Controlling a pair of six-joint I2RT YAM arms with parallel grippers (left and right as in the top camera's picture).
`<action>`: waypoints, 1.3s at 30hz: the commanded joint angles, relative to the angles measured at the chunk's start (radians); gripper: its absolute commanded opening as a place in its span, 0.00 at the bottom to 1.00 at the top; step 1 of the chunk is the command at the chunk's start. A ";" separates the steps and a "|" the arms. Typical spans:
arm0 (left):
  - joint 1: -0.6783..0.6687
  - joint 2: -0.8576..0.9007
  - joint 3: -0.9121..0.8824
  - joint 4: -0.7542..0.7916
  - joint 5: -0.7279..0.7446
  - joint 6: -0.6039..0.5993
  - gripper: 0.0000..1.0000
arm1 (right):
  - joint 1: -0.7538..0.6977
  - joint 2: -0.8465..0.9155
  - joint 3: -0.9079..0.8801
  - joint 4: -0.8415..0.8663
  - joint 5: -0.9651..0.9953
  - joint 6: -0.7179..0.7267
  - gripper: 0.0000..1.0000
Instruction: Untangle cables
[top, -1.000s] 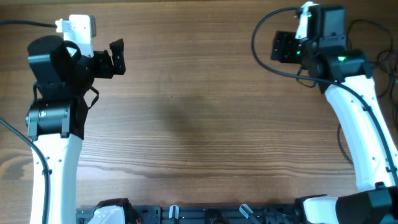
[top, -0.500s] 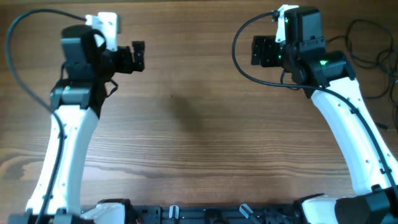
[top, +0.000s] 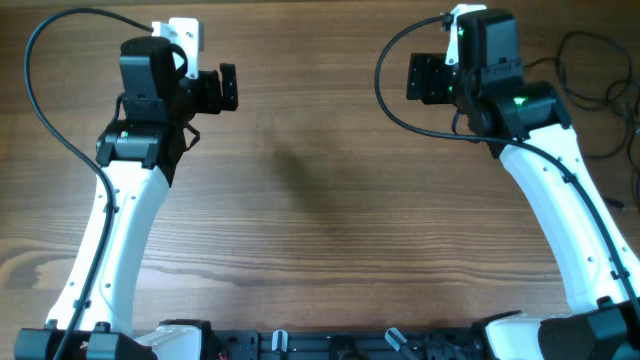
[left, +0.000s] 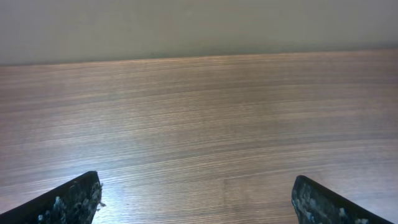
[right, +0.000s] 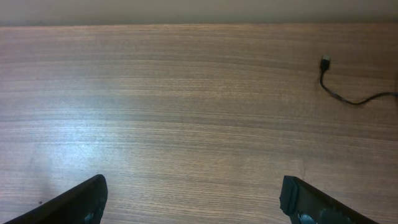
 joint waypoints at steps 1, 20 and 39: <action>-0.002 -0.006 -0.003 0.005 -0.035 -0.017 1.00 | 0.007 -0.018 0.023 0.009 0.021 0.005 0.98; -0.002 -0.006 -0.003 -0.025 -0.035 -0.017 1.00 | 0.007 -0.018 0.022 -0.002 0.021 0.011 1.00; -0.002 -0.006 -0.003 -0.026 -0.035 -0.017 1.00 | 0.007 -0.018 0.022 -0.002 0.021 0.011 1.00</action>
